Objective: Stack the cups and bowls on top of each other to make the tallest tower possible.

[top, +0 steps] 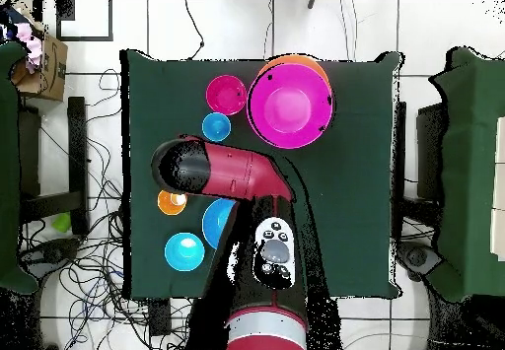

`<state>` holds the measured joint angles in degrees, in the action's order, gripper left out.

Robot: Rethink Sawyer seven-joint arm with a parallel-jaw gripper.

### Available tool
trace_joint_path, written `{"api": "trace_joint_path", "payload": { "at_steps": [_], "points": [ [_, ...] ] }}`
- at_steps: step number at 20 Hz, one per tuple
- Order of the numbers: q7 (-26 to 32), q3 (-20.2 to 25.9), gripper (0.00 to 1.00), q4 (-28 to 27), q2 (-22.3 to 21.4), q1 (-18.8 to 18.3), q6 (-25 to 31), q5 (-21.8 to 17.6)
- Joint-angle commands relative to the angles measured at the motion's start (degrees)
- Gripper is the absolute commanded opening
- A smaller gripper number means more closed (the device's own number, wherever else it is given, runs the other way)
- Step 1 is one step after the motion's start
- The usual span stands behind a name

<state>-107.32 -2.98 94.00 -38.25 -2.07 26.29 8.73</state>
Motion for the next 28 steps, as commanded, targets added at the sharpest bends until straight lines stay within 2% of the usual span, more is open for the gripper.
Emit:
{"api": "trace_joint_path", "payload": {
  "at_steps": [1, 7, 11, 20, 25, 28],
  "points": [
    [-5.4, 3.9, 1.00, -4.2, 7.7, 1.1, 3.1, -1.1],
    [-11.1, -1.6, 1.00, -17.9, 16.6, 5.6, 6.7, 0.9],
    [-12.0, -3.9, 1.00, -22.8, 20.2, 6.6, 7.6, 1.8],
    [-11.6, -4.4, 1.00, -22.6, 20.7, 7.0, 6.2, 2.0],
    [-11.1, -4.8, 1.00, -24.1, 23.3, 6.6, 4.7, 1.7],
    [-10.4, -5.1, 1.00, -27.5, 25.8, 5.8, 5.8, 1.6]
  ]
}}
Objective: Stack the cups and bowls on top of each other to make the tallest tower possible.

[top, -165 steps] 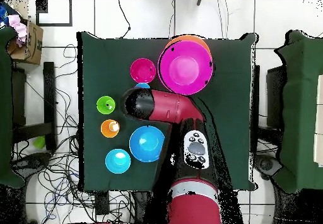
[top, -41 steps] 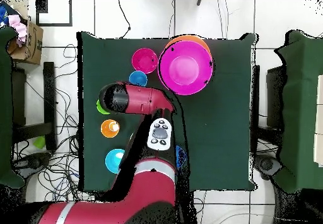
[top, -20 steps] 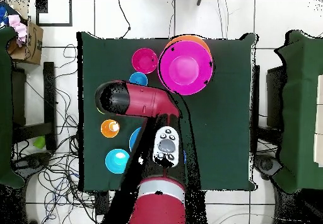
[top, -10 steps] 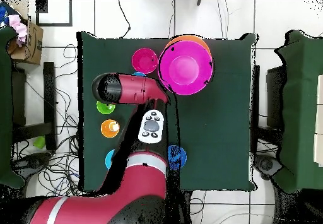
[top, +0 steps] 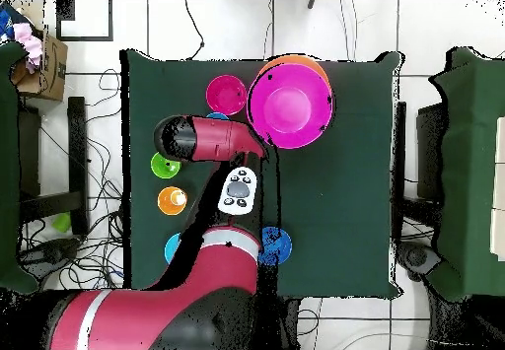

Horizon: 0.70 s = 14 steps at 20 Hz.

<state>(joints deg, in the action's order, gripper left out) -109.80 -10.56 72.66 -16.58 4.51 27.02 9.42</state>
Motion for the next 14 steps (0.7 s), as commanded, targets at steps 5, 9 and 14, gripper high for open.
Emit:
{"api": "trace_joint_path", "payload": {
  "at_steps": [5, 9, 14],
  "points": [
    [-6.3, 2.0, 1.00, -11.0, 9.1, -2.2, 5.3, 0.5],
    [-6.7, 2.2, 1.00, -9.6, 8.1, -1.9, 5.2, 0.5],
    [-6.5, 3.2, 1.00, -3.9, 4.6, -1.8, 3.4, 0.3]
  ]
}}
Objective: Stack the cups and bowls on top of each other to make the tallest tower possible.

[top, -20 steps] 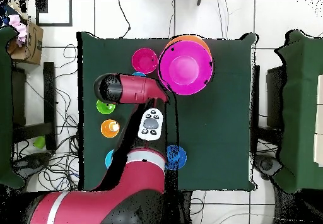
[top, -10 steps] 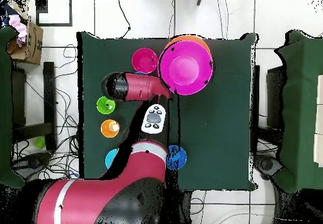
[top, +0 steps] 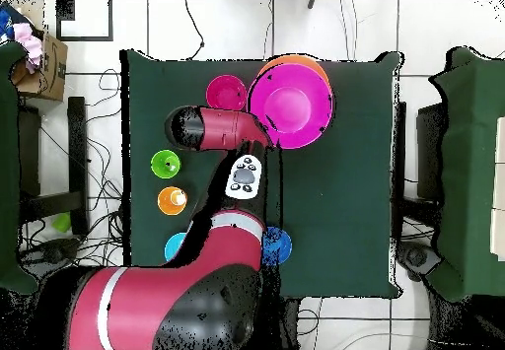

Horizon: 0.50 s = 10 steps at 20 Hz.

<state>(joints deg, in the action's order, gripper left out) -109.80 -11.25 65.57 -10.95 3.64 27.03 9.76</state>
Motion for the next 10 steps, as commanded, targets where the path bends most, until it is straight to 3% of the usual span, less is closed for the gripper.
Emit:
{"api": "trace_joint_path", "payload": {
  "at_steps": [1, 10],
  "points": [
    [-6.1, 4.1, 1.00, 4.7, -2.1, -1.3, 3.0, -0.2],
    [-2.4, 6.4, 1.00, 16.9, -13.4, -3.3, 2.9, -1.2]
  ]
}}
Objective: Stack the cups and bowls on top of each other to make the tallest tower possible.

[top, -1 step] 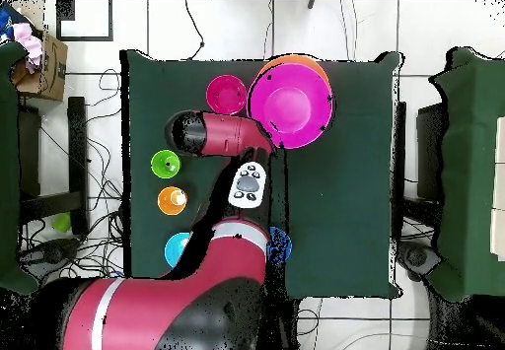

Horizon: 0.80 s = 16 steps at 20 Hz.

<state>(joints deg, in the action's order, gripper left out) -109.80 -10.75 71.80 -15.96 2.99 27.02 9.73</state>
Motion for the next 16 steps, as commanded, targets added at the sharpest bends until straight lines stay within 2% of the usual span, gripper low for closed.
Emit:
{"api": "trace_joint_path", "payload": {
  "at_steps": [1, 6, 16],
  "points": [
    [-2.4, 5.8, 1.00, 11.8, -9.3, -2.8, 2.8, -1.4],
    [-2.0, 5.2, 1.00, 14.9, -10.9, -3.1, 1.7, -2.8],
    [-5.7, 3.3, 1.00, 10.6, -5.7, -0.7, -0.6, -2.5]
  ]
}}
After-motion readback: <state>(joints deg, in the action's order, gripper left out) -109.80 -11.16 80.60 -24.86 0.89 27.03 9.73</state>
